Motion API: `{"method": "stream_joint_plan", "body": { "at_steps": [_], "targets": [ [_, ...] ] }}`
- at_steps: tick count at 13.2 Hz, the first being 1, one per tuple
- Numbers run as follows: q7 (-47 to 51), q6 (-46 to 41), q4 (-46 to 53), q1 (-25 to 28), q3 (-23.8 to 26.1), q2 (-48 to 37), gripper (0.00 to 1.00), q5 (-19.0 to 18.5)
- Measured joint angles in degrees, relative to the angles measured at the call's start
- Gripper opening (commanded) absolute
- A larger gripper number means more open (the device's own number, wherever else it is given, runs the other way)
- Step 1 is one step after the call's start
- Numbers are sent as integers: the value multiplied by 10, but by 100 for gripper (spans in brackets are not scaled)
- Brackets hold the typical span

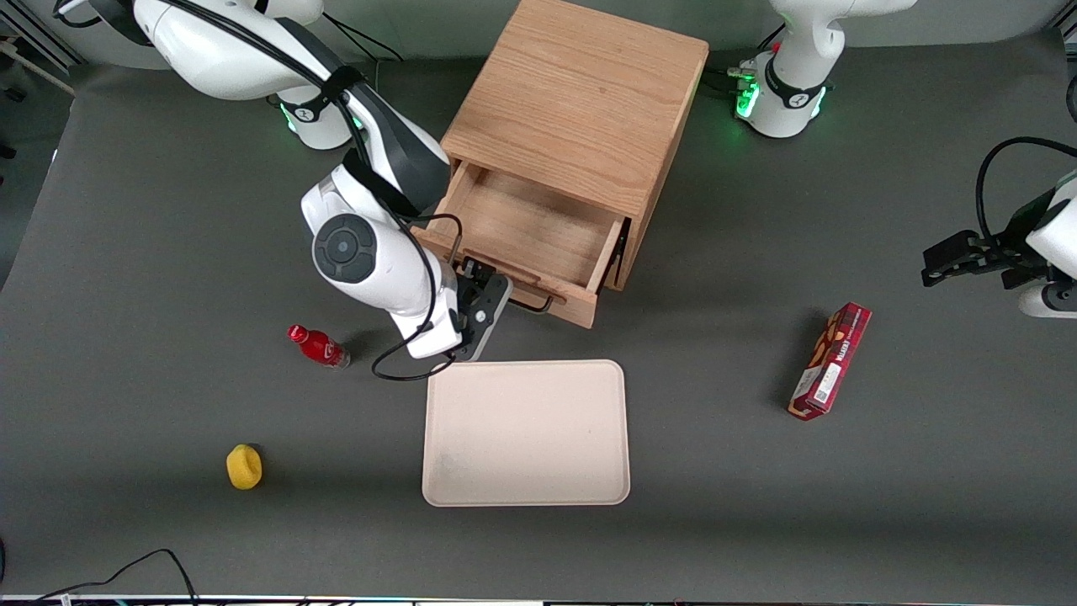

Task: Open upper drawer
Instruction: 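Pull the handle with the right gripper, sliding the upper drawer out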

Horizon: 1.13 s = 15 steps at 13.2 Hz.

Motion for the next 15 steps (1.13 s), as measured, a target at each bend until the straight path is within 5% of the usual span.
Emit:
{"method": "stream_joint_plan", "body": {
  "at_steps": [15],
  "targets": [
    [-27, 45, 40, 3, -69, 13, 100, 25]
  ]
}}
